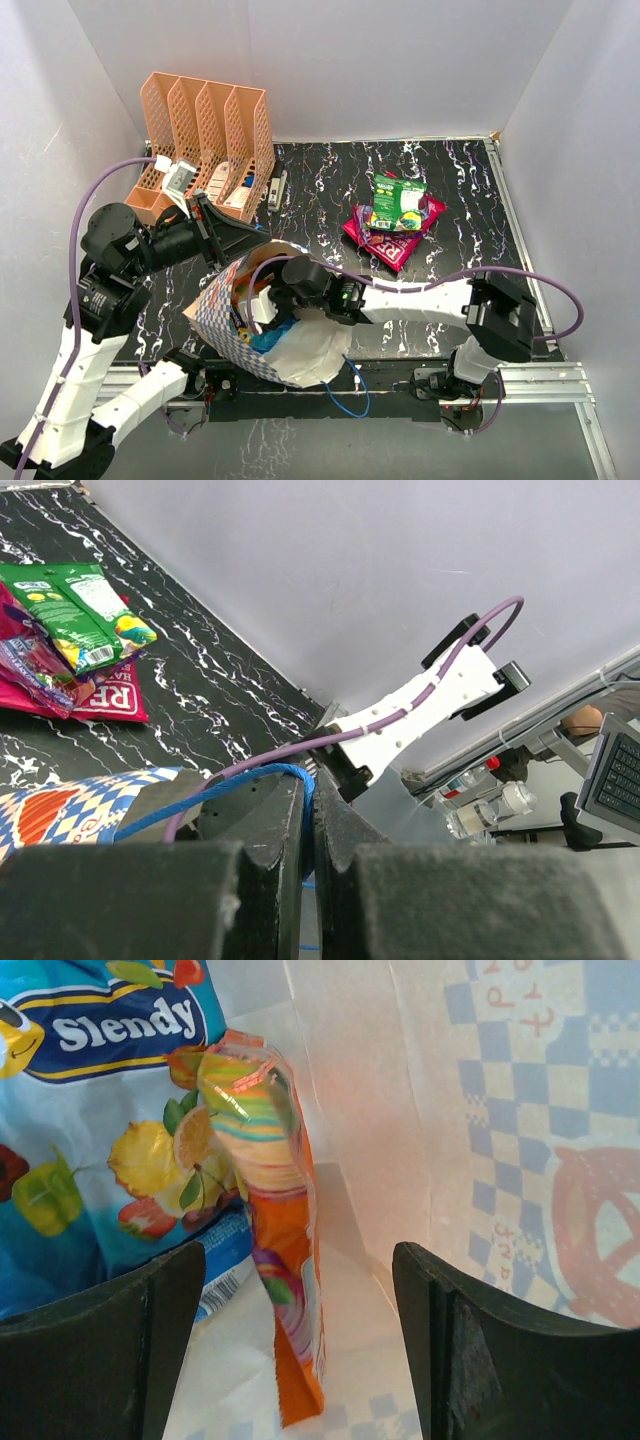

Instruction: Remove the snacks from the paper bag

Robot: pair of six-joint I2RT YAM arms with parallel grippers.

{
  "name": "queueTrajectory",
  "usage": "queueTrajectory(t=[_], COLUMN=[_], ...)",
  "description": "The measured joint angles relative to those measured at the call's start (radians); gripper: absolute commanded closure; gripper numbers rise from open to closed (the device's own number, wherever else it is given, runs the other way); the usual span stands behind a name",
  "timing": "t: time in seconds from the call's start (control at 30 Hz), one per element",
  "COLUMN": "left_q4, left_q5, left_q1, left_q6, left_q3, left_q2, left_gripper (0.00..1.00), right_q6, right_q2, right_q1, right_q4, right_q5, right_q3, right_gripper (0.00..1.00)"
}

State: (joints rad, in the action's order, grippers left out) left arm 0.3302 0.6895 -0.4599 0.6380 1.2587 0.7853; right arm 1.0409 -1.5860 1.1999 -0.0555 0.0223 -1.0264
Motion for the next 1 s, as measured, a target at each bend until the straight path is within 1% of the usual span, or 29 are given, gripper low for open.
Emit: queueTrajectory(t=[0.1, 0.2, 0.27, 0.33, 0.43, 0.5, 0.57, 0.73, 0.87, 1.0], left_q4=[-0.009, -0.013, -0.013, -0.013, -0.012, -0.012, -0.011, -0.008, 0.005, 0.022], left_q5=[0.002, 0.004, 0.004, 0.004, 0.004, 0.004, 0.004, 0.002, -0.009, -0.029], left_q1=[0.0, 0.0, 0.0, 0.0, 0.0, 0.0, 0.0, 0.0, 0.0, 0.0], left_q6=[0.007, 0.013, 0.013, 0.013, 0.013, 0.013, 0.01, 0.007, -0.011, -0.026], left_q3=[0.0, 0.0, 0.0, 0.0, 0.0, 0.0, 0.0, 0.0, 0.0, 0.0], left_q2=[-0.005, -0.008, -0.008, -0.008, -0.009, -0.01, -0.011, -0.016, -0.017, -0.018], left_gripper=[1.0, 1.0, 1.0, 1.0, 1.0, 1.0, 1.0, 1.0, 1.0, 1.0], right_q6=[-0.006, -0.019, -0.026, -0.032, -0.051, -0.066, -0.08, -0.127, -0.174, -0.244], right_q2=[-0.038, -0.076, -0.1, -0.117, -0.127, -0.127, -0.127, -0.102, -0.002, 0.148], right_q1=[-0.01, -0.017, -0.019, -0.021, -0.022, -0.022, -0.022, -0.022, -0.022, -0.022], right_q4=[-0.035, -0.058, -0.072, -0.085, -0.106, -0.121, -0.126, -0.125, -0.097, -0.056], right_q5=[0.008, 0.013, 0.016, 0.016, 0.013, 0.006, 0.001, 0.003, 0.021, 0.062], right_q3=[-0.01, -0.014, -0.013, -0.013, -0.013, -0.013, -0.013, 0.0, 0.045, 0.08], right_gripper=[0.27, 0.37, 0.46, 0.57, 0.79, 0.9, 0.93, 0.93, 0.93, 0.93])
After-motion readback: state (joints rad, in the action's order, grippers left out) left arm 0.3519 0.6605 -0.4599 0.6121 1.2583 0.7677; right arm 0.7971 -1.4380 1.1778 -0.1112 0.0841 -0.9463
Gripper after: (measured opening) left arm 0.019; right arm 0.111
